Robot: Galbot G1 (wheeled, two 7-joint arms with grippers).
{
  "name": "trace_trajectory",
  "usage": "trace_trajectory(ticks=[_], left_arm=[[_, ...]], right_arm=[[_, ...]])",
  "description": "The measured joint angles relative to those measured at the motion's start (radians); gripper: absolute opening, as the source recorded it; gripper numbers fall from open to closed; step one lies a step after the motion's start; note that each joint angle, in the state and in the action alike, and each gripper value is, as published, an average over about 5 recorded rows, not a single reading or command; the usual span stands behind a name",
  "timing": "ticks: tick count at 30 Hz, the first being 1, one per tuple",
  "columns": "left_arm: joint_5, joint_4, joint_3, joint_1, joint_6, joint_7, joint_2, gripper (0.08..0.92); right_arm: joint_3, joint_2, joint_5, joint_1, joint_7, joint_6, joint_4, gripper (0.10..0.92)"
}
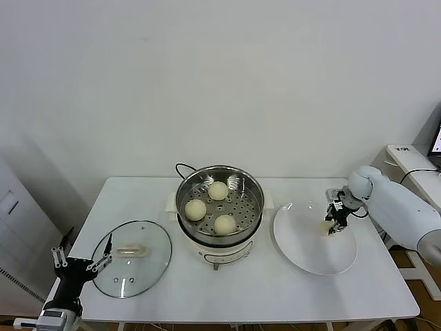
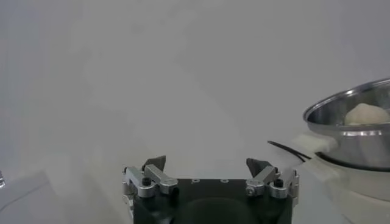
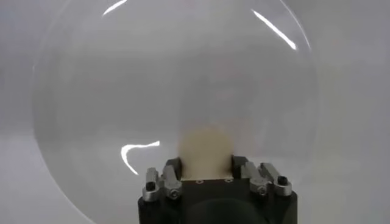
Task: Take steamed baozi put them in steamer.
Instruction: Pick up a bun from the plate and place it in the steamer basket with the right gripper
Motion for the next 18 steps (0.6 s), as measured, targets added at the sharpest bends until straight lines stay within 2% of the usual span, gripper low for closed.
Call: trace_trajectory(ticks=[5, 18], left_arm=[[-0.004, -0.006, -0.007, -0.002, 0.003, 0.0, 0.004, 0.823], [-0.007, -0.011, 0.004, -0.012, 0.001, 0.004, -0.009, 0.823]], right_arm=[[-0.114, -0.003, 0.111, 0.119, -0.008, -0.022, 0.05, 0.242], [-0.456, 0.103, 0.578, 0.558, -0.015, -0.192, 0.255, 0.289]])
